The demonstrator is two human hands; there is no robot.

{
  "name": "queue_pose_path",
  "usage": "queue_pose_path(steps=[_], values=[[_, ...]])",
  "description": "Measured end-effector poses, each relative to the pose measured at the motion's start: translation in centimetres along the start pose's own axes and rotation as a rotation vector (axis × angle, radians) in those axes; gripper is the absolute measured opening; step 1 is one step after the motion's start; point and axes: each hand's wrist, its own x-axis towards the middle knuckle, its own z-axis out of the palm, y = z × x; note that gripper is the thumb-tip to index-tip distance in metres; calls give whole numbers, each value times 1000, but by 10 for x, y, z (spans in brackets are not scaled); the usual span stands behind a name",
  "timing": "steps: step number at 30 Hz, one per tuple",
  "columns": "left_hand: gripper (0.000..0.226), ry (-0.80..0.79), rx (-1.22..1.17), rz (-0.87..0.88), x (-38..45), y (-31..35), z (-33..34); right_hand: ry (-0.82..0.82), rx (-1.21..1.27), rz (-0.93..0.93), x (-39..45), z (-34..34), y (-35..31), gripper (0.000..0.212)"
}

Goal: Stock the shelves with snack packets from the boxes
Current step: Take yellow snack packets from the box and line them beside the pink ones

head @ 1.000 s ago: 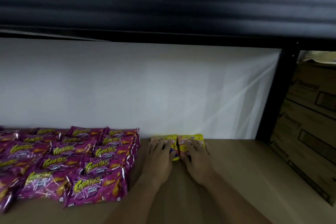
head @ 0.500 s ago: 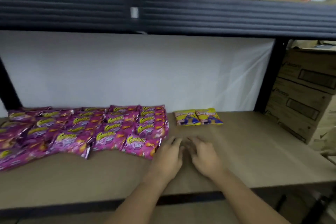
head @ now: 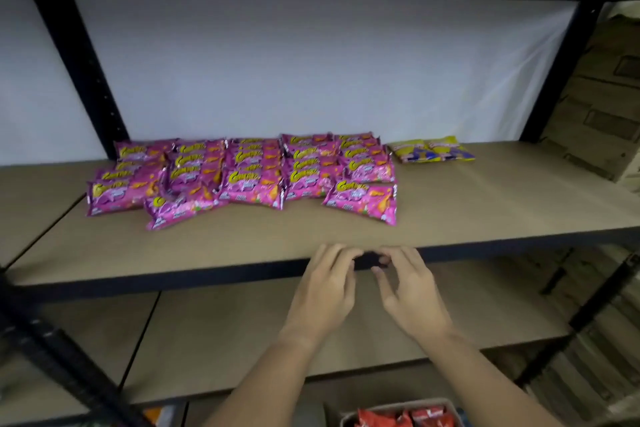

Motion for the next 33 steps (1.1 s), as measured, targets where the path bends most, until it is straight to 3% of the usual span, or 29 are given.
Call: queue_pose_path(steps=[2, 5, 12, 15, 25, 33], values=[[20, 5, 11, -3, -31, -13, 1, -38, 21, -28, -24, 32, -7, 32], [20, -7, 15, -153, -95, -49, 17, -158, 59, 11, -67, 84, -7, 40], [34, -271, 126, -596, -281, -136, 67, -471, 90, 89, -183, 225, 30, 26], [27, -358, 192, -739, -359, -168, 93, -570, 84, 99, -238, 285, 57, 26], [41, -566, 172, -1011, -584, -264, 221, -931, 45, 255, -410, 467, 166, 35], [52, -703, 136, -1070, -685, -310, 301, -1136, -134, 287, -513, 556, 229, 47]])
